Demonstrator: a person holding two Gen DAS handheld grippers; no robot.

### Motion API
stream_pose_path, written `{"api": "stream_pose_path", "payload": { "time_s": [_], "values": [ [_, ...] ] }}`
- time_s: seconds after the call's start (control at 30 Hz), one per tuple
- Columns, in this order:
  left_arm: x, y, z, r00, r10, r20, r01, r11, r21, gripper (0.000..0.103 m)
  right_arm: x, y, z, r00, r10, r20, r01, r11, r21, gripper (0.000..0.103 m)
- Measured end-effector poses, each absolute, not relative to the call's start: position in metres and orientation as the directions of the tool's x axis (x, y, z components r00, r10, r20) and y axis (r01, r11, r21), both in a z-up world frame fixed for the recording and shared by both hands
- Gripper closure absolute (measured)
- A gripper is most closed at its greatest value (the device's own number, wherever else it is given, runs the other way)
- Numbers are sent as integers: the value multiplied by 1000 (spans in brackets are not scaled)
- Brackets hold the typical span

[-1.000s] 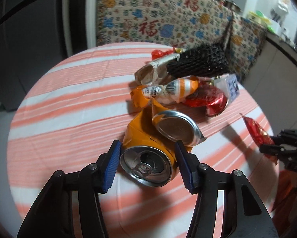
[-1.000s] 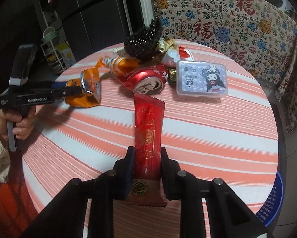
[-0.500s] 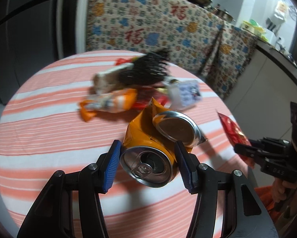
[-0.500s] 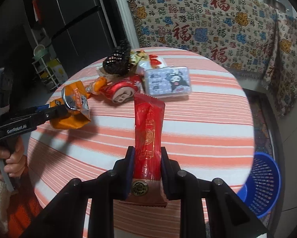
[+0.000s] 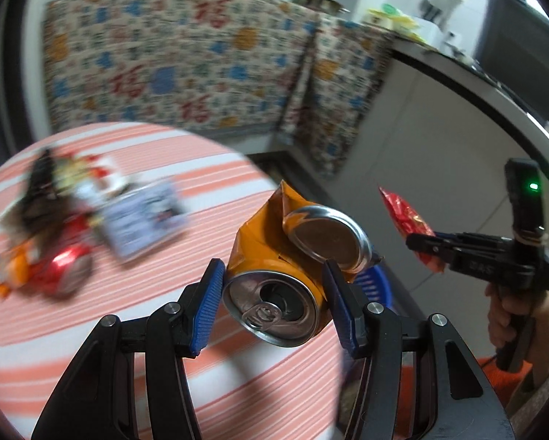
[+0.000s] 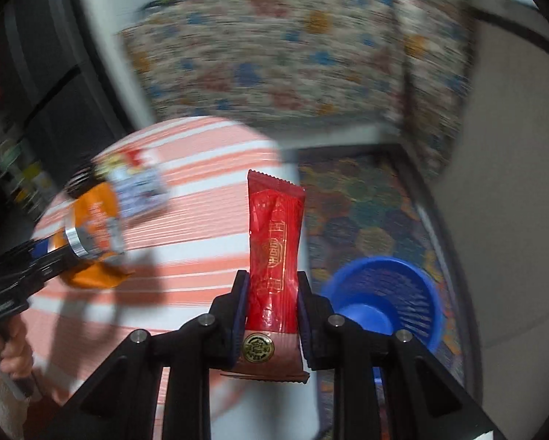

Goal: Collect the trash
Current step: 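Carry both items to the blue wastebasket and open both tools to drop them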

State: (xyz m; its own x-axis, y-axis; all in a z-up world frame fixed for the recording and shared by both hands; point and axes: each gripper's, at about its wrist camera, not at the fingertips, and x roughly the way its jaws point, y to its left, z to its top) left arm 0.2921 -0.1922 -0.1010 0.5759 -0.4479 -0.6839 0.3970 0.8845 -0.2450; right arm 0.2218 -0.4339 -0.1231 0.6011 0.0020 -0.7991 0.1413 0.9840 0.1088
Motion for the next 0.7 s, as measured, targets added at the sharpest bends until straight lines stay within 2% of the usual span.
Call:
{"api": "stream_pose_path", "payload": {
  "time_s": [0.17, 0.4, 0.7],
  "values": [
    [314, -269, -117, 526, -486, -698, 456, 854, -251, 47, 223, -503, -140, 571, -72, -817, 275, 955, 108, 78],
    [338, -345, -163, 474, -462, -749, 470, 853, -229, 47, 228, -568, -180, 521, -77, -850, 358, 924, 135, 78],
    [351, -385, -210, 426, -431, -795, 467, 858, -214, 47, 229, -623, -226, 493, 11, -870, 412, 878, 245, 78]
  ]
}}
